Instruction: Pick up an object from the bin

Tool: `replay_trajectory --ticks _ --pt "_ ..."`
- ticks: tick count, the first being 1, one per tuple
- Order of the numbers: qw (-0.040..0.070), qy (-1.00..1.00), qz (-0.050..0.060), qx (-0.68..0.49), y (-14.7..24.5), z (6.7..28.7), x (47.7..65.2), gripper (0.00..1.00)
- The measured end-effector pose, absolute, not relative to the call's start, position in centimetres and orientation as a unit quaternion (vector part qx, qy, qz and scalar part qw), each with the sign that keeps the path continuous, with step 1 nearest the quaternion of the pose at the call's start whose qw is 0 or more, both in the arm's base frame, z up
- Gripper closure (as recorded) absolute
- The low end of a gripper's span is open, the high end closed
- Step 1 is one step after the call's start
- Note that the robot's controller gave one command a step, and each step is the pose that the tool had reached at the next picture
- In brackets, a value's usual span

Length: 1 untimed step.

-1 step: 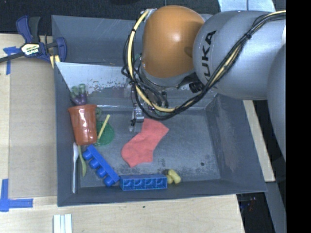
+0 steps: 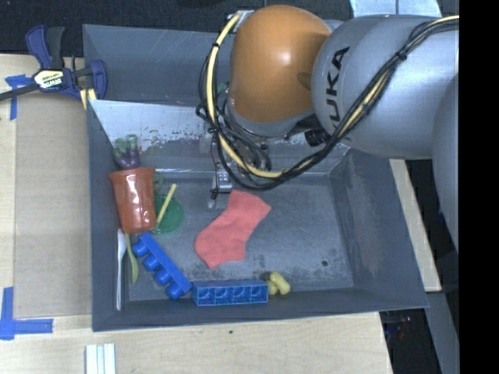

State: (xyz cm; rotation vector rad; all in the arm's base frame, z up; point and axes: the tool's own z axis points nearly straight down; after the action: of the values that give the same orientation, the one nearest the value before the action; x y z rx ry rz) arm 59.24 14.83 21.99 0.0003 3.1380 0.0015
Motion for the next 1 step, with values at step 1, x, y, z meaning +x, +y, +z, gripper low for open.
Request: replay_trajectory --ticks 1 --pt "0.005 0.994 0.001 -0.109 12.81 16.93 58.76 0.00"
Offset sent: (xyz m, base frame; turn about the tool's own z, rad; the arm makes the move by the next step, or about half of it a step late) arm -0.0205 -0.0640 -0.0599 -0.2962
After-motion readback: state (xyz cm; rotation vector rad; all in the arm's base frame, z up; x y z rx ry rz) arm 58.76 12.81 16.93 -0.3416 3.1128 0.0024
